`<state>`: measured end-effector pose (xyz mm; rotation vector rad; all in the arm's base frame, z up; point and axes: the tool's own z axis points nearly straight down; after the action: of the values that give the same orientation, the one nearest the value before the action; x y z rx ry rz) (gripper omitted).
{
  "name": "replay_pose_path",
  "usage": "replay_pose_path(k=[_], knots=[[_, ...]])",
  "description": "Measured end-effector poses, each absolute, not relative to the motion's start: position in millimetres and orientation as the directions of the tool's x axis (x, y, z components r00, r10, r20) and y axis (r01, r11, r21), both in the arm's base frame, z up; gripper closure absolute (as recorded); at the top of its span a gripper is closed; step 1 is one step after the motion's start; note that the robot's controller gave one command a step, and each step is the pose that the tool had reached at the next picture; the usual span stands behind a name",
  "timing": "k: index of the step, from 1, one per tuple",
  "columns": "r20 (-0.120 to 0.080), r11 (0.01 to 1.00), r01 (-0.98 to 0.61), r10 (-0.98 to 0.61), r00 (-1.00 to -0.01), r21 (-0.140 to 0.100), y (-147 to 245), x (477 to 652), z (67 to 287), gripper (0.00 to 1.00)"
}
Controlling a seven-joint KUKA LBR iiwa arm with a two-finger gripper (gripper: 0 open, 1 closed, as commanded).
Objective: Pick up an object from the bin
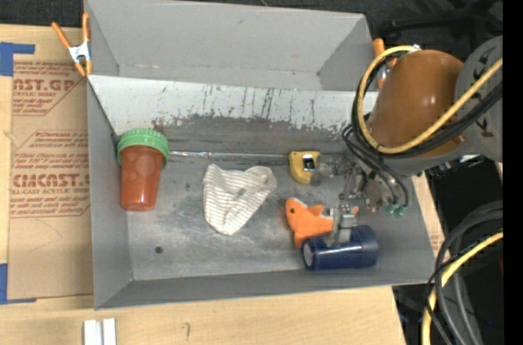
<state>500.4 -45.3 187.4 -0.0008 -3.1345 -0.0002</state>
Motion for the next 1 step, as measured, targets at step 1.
replay_pose_path(k=[1], knots=[[-0.001,1.000,0.000,0.000,-1.000,0.000,-45.1,502.1,191.9,0.00]])
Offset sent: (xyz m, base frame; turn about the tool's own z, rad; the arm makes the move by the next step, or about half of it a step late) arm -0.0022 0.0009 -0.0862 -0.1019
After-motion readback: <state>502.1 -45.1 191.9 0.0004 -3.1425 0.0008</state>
